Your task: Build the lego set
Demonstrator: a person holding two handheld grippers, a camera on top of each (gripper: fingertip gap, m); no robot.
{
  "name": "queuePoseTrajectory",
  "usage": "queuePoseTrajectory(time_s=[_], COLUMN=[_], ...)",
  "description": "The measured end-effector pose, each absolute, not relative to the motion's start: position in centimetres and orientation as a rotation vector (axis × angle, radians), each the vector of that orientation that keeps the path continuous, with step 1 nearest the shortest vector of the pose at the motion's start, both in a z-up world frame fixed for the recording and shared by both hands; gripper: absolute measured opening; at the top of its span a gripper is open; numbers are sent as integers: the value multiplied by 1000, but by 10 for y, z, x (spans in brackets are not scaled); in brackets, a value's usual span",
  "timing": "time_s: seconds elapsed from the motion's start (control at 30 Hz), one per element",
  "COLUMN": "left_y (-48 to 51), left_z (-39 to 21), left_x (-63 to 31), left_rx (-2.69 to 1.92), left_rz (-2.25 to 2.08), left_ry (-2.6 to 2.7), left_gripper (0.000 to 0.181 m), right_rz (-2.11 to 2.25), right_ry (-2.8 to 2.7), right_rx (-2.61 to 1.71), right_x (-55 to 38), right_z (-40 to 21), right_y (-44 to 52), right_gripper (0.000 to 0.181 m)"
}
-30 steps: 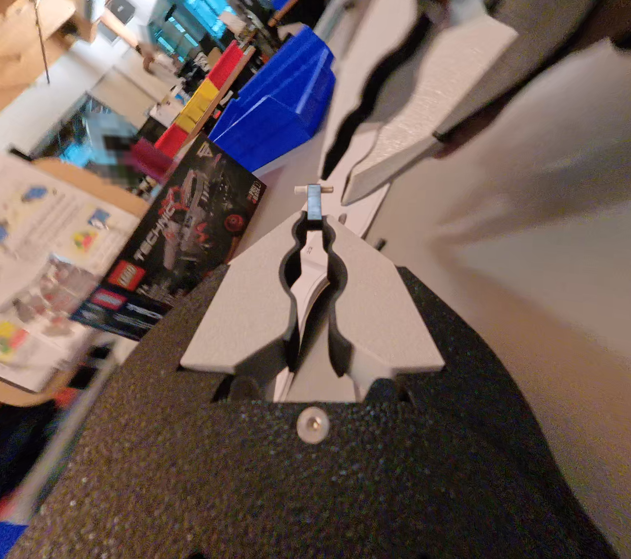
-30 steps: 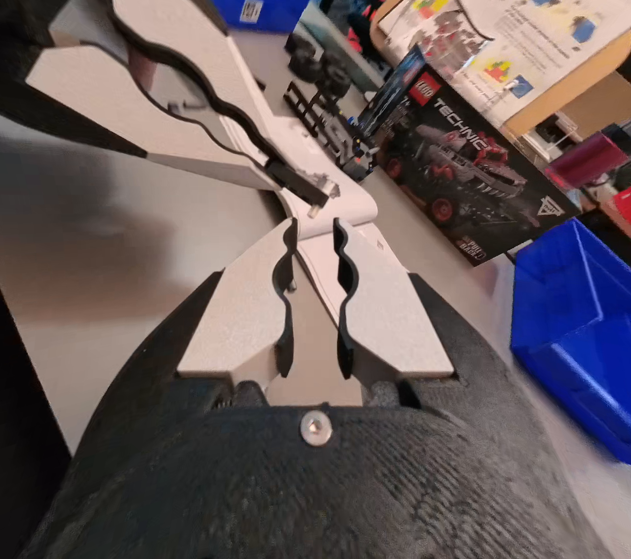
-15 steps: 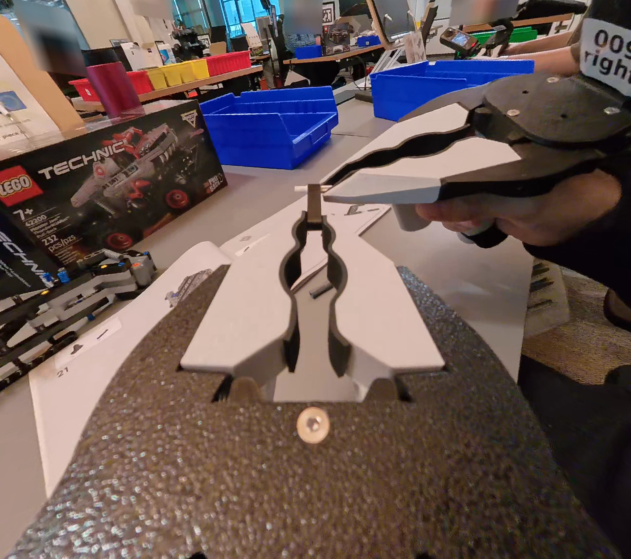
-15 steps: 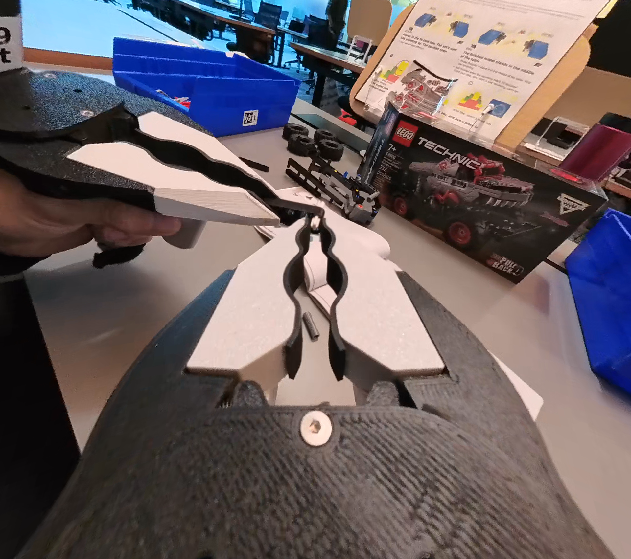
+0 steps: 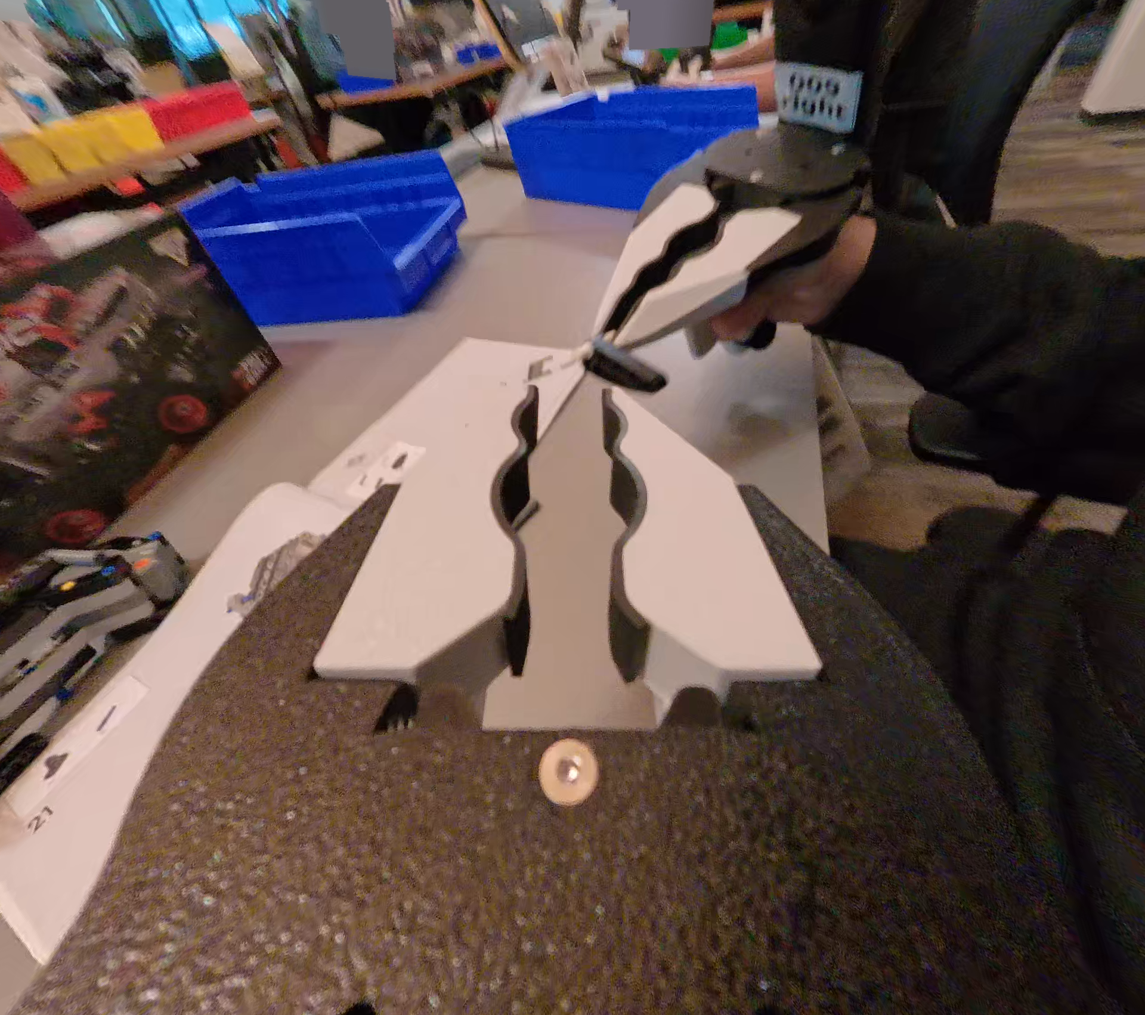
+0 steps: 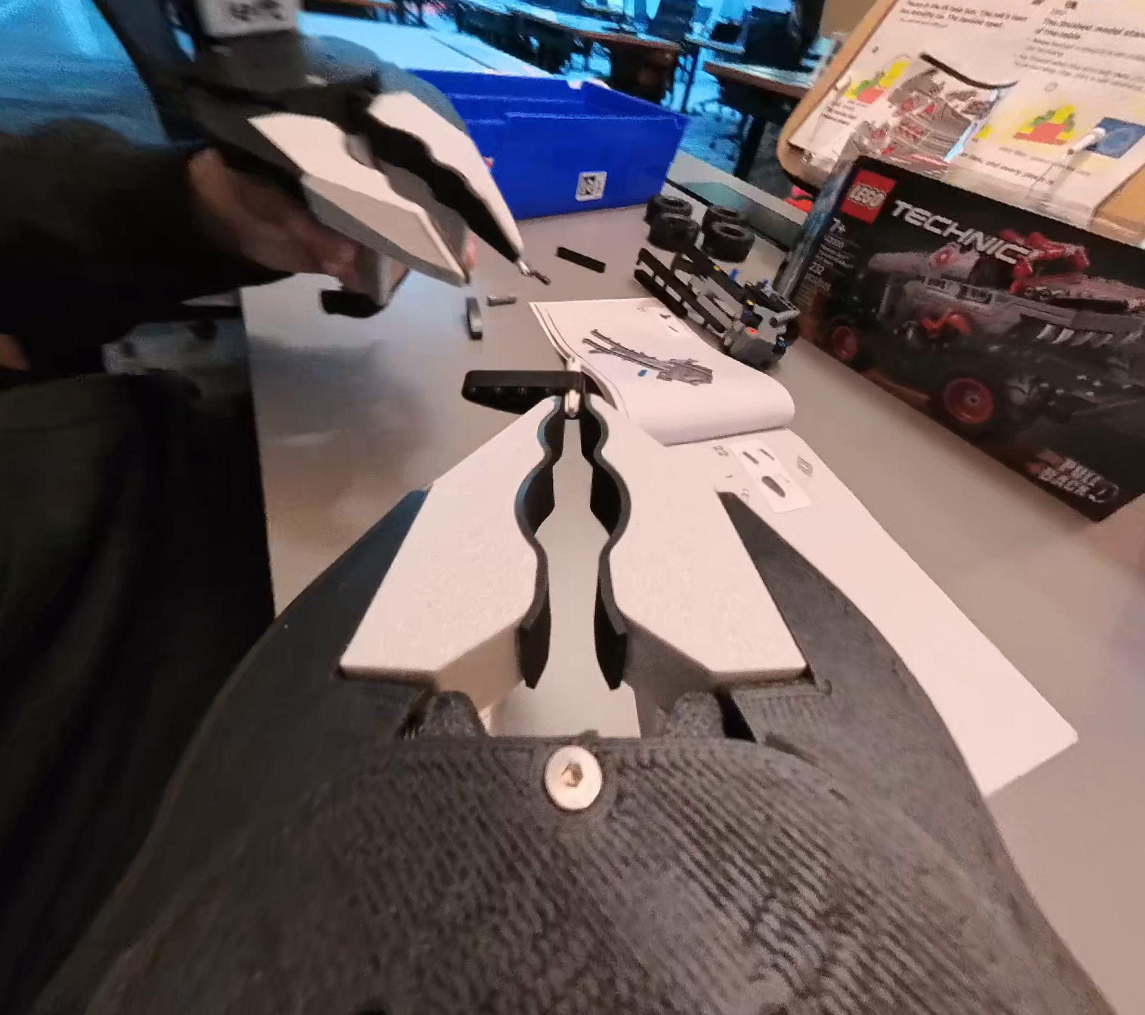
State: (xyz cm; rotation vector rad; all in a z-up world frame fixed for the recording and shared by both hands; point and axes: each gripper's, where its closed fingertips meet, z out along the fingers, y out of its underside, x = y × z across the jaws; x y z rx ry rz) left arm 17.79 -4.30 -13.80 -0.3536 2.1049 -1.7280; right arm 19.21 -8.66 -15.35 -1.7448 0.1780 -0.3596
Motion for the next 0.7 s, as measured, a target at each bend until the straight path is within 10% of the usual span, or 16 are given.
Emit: queuePoseTrajectory(time_s=[0.7], left_y=[-66], left_z=[-154], left_x=[161], left_rx=[-4], left_rz=[-1879], left_ry=[2404], left_gripper=[6], right_rz=[-198], right_ry=[-3], right_rx=[-1761], right_x=[159], right_z=[-157], right_y=[-64], right_gripper=[2])
